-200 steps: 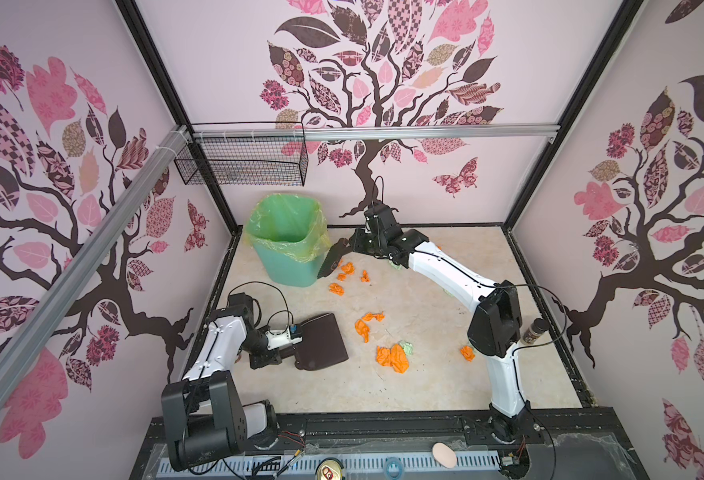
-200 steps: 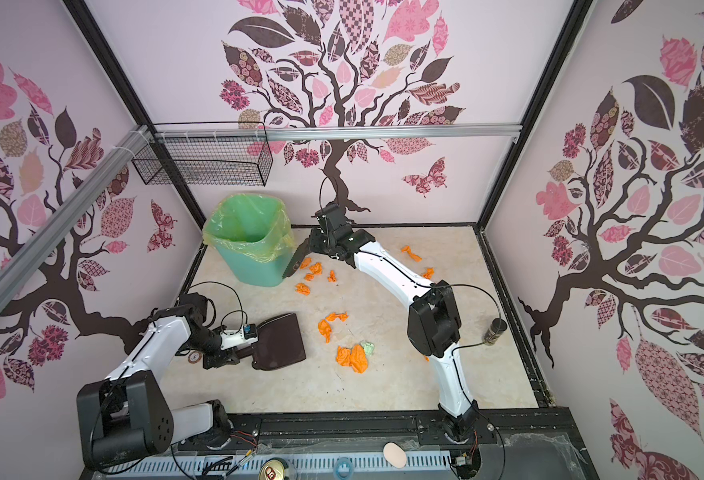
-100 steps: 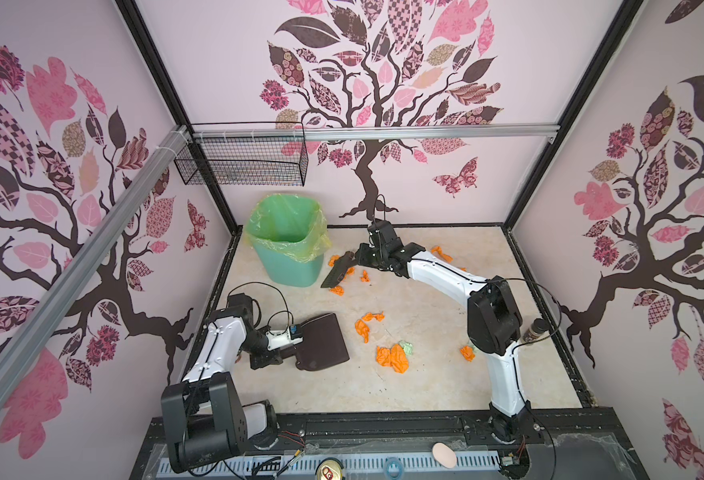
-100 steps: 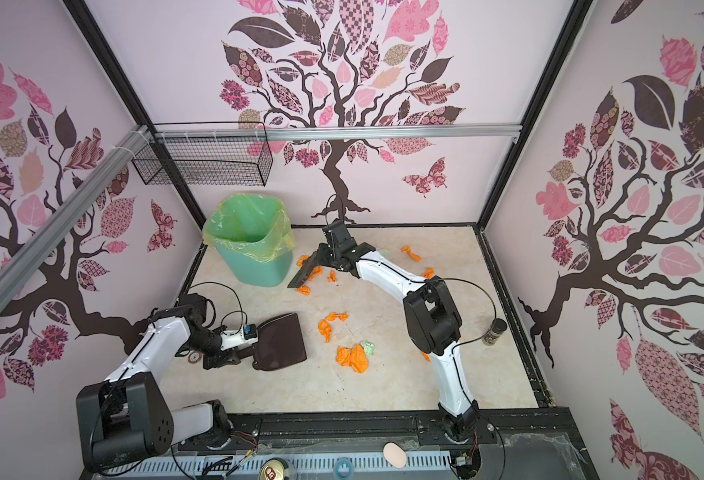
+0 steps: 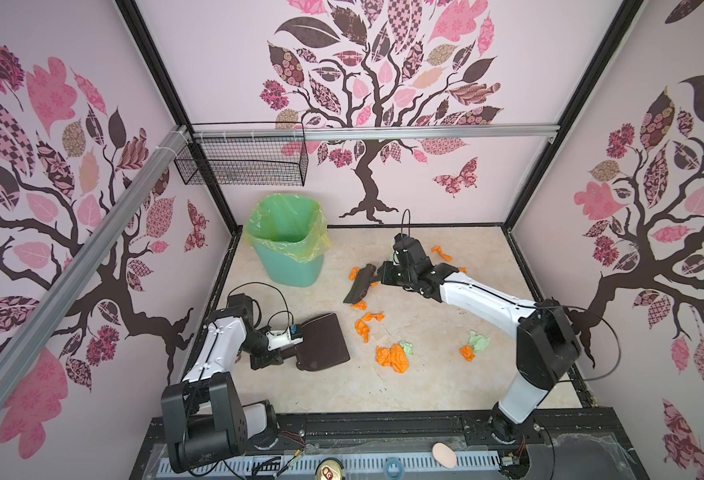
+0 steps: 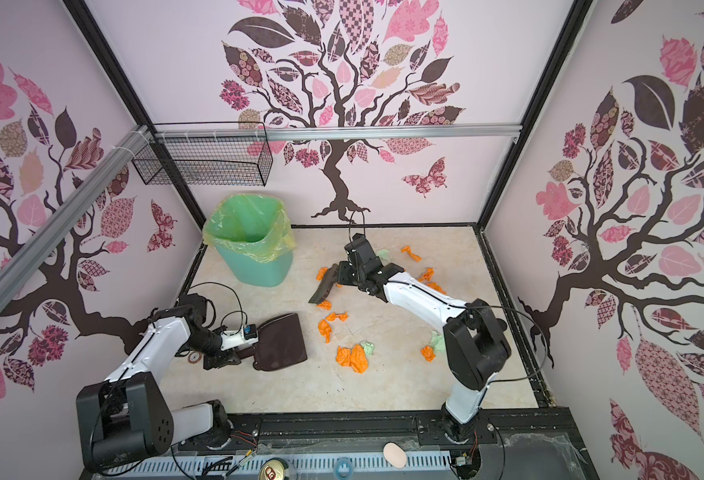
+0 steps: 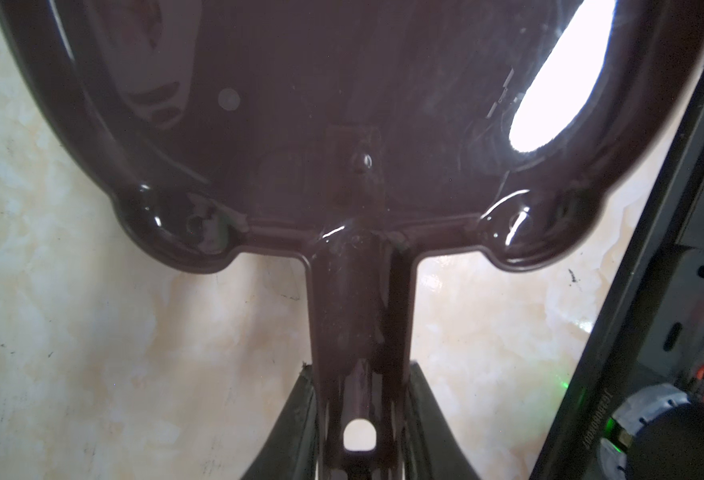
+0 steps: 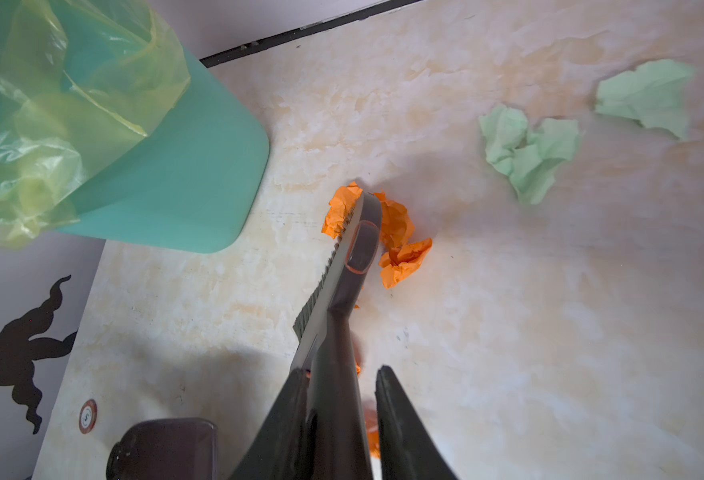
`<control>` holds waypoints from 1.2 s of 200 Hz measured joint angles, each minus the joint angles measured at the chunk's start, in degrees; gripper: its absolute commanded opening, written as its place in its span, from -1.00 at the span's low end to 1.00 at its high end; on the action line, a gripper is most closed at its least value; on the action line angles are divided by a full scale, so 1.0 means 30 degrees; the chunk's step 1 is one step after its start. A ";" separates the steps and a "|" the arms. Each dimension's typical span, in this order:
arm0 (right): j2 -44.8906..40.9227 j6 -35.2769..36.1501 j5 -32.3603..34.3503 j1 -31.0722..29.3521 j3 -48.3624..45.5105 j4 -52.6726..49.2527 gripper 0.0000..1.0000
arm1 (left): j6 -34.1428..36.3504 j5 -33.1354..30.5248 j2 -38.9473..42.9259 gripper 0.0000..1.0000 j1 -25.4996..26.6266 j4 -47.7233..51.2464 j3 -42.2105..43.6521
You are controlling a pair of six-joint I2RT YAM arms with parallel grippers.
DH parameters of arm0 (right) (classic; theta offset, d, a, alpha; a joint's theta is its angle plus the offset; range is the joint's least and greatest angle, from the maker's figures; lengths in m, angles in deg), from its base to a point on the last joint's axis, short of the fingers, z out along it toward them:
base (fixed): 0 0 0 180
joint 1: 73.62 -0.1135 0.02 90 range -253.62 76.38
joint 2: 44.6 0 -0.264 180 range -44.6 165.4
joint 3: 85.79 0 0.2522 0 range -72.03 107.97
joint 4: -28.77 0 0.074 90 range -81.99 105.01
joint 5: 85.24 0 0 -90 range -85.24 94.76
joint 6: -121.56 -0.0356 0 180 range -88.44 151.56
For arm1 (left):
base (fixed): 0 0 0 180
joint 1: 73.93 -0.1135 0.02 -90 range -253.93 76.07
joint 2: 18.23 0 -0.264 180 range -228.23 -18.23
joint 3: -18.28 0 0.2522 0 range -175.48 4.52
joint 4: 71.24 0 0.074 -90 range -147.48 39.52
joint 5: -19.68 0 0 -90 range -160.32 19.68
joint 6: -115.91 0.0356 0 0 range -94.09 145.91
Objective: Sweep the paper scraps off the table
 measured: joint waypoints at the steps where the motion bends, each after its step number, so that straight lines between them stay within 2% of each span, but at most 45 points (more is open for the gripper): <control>1: -0.0073 0.0007 0.0000 0.0000 -0.0058 -0.0044 -1.00 | 0.0000 0.0000 0.0000 -0.82 0.0000 0.0000 0.0000; 47: -0.4422 0.0321 0.0532 0.0000 -0.2827 -0.2543 -1.00 | 0.0000 -0.0044 0.0000 -0.83 0.0000 0.0044 0.0000; 63: -0.5217 0.0503 0.0692 0.0000 -0.2514 -0.3534 -1.00 | 0.0000 -0.0044 -0.0058 -0.83 0.0000 0.0022 0.0000; 83: -0.5122 0.0780 0.0765 0.0000 -0.0641 -0.4503 -1.00 | -0.0022 -0.0022 -0.0364 -0.84 0.0000 0.0036 -0.0015; 105: -0.3861 0.1035 0.0597 0.0328 0.2557 -0.4488 -1.00 | -0.0073 0.0000 -0.0619 -0.84 0.0000 0.0087 -0.0015; 123: -0.1902 0.0627 -0.0248 0.1486 0.5027 -0.3322 -1.00 | -0.0080 0.0066 -0.0619 -0.84 -0.0007 0.0160 -0.0015; 155: 0.3177 -0.0925 -0.1013 0.3388 0.9100 -0.2142 -1.00 | -0.0080 0.0073 -0.0619 -0.84 -0.0015 0.0226 -0.0015; 174: 0.5982 -0.1778 -0.1231 0.3745 1.0870 -0.2018 -1.00 | -0.0073 0.0058 -0.0619 -0.84 -0.0015 0.0262 -0.0015; 202: 0.7817 -0.2725 -0.1989 0.3599 1.0695 -0.2011 -1.00 | -0.0073 0.0087 -0.0619 -0.84 -0.0015 0.0321 -0.0015; 220: 0.7708 -0.3096 -0.2331 0.3483 0.9100 -0.1617 -1.00 | -0.0066 0.0124 -0.0605 -0.84 -0.0015 0.0342 -0.0015; 240: 0.6812 -0.3257 -0.2550 0.3439 0.6586 0.0262 -1.00 | -0.0051 0.0124 -0.0597 -0.85 -0.0015 0.0335 -0.0015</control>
